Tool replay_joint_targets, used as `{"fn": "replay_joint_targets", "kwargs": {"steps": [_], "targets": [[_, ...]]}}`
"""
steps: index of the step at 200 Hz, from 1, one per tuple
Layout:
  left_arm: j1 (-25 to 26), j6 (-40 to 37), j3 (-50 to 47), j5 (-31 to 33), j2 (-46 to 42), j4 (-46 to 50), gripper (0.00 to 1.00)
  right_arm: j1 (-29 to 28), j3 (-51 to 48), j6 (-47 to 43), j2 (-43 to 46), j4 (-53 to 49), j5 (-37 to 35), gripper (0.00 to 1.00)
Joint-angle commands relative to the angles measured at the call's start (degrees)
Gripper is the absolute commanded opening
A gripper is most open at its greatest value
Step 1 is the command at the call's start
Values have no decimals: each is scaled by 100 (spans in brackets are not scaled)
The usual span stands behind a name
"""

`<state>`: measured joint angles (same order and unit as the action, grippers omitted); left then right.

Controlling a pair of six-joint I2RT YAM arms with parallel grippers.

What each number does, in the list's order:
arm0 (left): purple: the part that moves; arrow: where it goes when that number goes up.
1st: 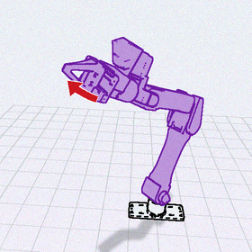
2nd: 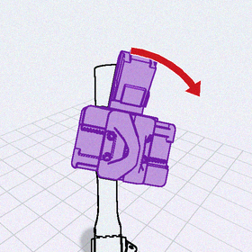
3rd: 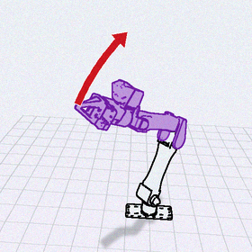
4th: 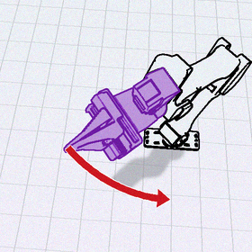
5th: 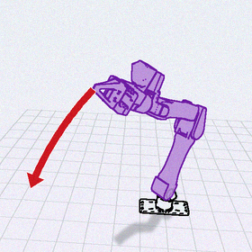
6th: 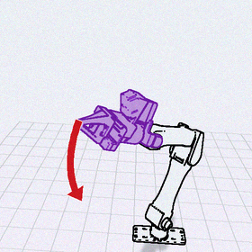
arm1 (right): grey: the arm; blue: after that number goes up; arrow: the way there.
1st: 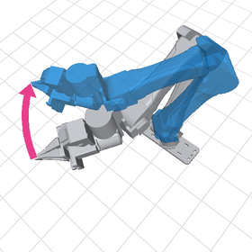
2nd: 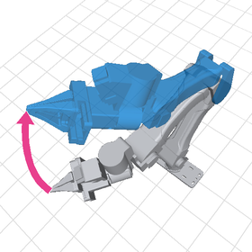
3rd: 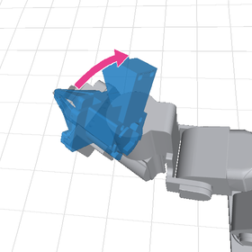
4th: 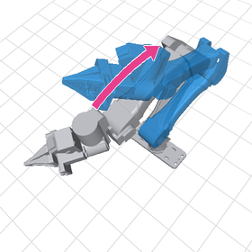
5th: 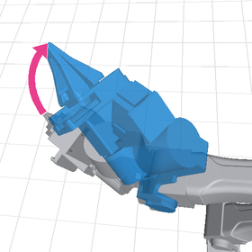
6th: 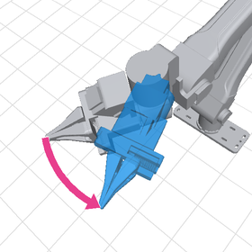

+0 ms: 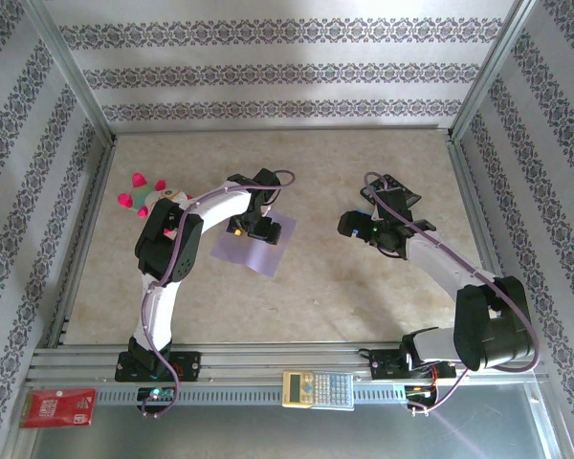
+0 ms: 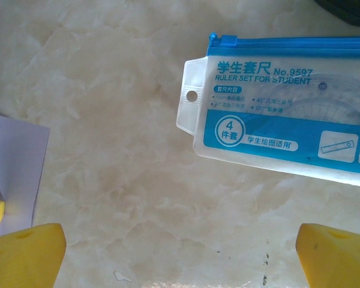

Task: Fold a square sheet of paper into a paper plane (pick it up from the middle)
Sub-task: First fold the square sheet of paper in half at the center of the table.

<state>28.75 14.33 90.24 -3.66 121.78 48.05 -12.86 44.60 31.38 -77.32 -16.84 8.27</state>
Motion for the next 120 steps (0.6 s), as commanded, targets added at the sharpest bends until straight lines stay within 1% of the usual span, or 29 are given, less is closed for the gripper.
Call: {"fn": "replay_joint_targets", "kwargs": {"steps": [1, 22, 53, 76, 91, 114, 120], "targets": [[-32, 50, -198, -82, 251, 283, 91, 54, -22, 42, -8, 88, 33, 98], [-36, 70, -154, -176, 206, 252, 87, 48, -9, 44, -38, 102, 60, 98], [-36, 161, -135, -402, 69, 124, 77, 57, -6, 44, -38, 94, 60, 98], [-33, 274, -189, -674, -69, -86, 64, 55, -14, 36, -46, 95, 59, 98], [-41, 383, -319, -942, -183, -347, 52, 57, -11, 40, -64, 96, 73, 98], [-35, 688, -729, -1533, -599, -1084, 40, 59, 4, 41, -56, 87, 87, 98], [-36, 808, -868, -1804, -737, -1355, 37, 60, 0, 29, -44, 77, 84, 98]]}}
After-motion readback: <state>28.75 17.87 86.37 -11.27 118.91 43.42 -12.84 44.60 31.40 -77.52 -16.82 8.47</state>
